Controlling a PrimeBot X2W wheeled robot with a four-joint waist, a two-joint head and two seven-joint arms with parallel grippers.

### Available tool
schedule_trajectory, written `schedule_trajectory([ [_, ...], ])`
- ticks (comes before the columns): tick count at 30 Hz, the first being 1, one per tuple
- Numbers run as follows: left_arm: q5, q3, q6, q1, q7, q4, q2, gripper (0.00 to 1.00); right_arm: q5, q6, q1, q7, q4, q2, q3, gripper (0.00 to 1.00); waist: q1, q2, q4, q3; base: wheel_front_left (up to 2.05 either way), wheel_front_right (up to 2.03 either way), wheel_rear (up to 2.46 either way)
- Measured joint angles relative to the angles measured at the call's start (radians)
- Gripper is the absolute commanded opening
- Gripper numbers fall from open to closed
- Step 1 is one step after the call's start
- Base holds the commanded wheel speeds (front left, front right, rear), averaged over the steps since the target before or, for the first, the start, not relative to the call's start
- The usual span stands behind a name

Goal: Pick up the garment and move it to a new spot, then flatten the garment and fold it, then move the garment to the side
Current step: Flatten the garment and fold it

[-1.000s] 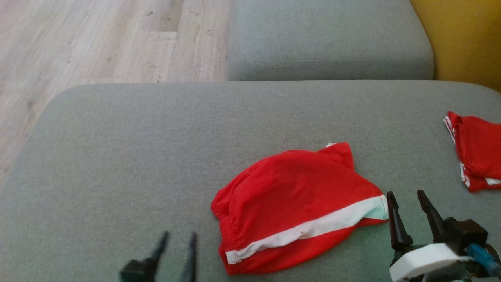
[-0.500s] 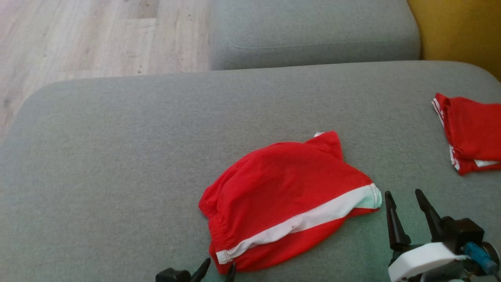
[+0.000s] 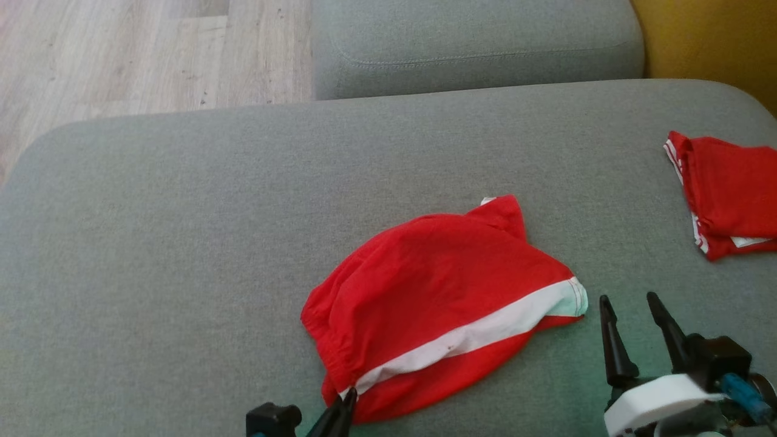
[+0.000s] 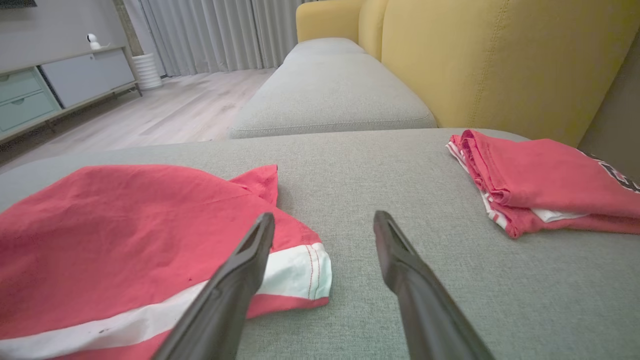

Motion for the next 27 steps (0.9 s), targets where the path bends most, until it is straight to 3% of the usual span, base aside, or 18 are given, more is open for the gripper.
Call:
schedule_trajectory([
  [12,0.003,0.031,0.02,-0.024,-0.041,-0.005,0.01,0.0,-0.086,0.0,-0.122,0.172,0.126,0.0,-0.044,1.0,0.0,0.0,0.026,0.035,0.0,0.0,0.0],
  [17,0.007,0.032,0.024,-0.046,-0.041,-0.02,0.01,0.0,-0.089,0.0,-0.206,0.238,0.26,-0.007,-0.037,1.0,0.0001,0.0,0.038,0.056,0.0,0.0,0.0],
  [22,0.013,0.031,0.024,-0.058,-0.041,-0.025,0.01,0.0,-0.037,0.0,-0.269,0.267,0.362,-0.039,0.013,1.0,0.0001,0.0,0.05,0.072,0.0,0.0,0.0],
  [27,0.013,0.031,0.025,-0.058,-0.044,-0.025,0.011,0.0,0.094,0.0,-0.292,0.289,0.394,-0.048,0.106,1.0,0.0,0.0,0.052,0.077,0.0,0.0,0.0],
])
